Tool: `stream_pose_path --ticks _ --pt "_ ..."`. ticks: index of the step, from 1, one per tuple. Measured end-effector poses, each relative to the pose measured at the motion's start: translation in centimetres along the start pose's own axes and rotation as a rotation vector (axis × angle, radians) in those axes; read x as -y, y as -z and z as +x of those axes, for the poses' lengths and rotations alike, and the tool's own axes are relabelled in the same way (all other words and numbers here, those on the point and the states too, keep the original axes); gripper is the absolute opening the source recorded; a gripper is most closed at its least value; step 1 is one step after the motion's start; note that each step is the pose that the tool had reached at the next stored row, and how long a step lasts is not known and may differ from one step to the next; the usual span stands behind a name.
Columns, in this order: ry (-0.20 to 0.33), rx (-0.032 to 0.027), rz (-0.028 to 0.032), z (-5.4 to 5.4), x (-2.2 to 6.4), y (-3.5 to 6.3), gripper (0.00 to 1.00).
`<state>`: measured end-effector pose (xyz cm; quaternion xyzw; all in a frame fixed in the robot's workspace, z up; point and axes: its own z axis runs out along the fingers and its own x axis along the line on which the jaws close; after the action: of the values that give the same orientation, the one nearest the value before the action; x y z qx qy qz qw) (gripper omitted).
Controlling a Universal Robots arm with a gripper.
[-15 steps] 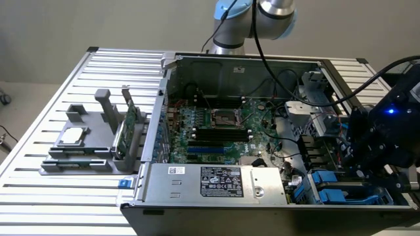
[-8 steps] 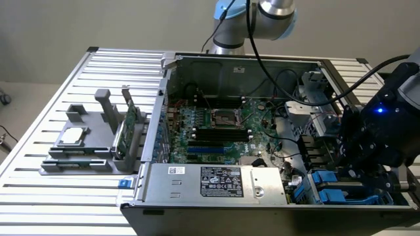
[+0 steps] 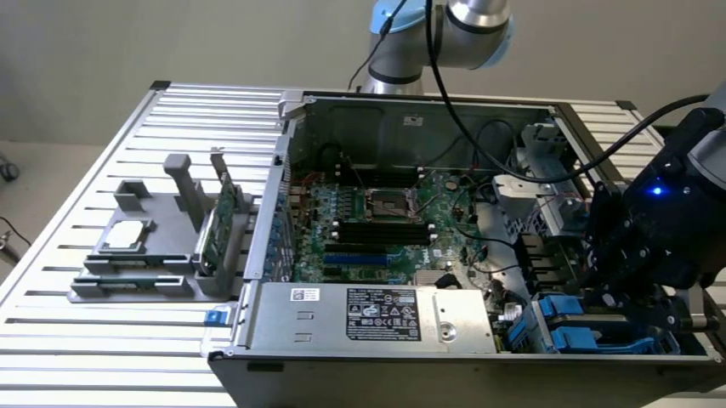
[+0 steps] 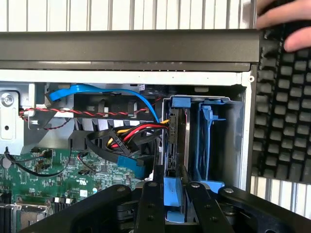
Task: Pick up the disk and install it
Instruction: 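Insert the second disk wire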
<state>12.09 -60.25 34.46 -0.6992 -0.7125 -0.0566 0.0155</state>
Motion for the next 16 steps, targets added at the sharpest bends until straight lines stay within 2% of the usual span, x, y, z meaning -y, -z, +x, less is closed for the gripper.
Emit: stream_pose_path --ticks 16 --pt "0.000 -0.0001 0.0000 0.00 0.00 0.00 0.25"
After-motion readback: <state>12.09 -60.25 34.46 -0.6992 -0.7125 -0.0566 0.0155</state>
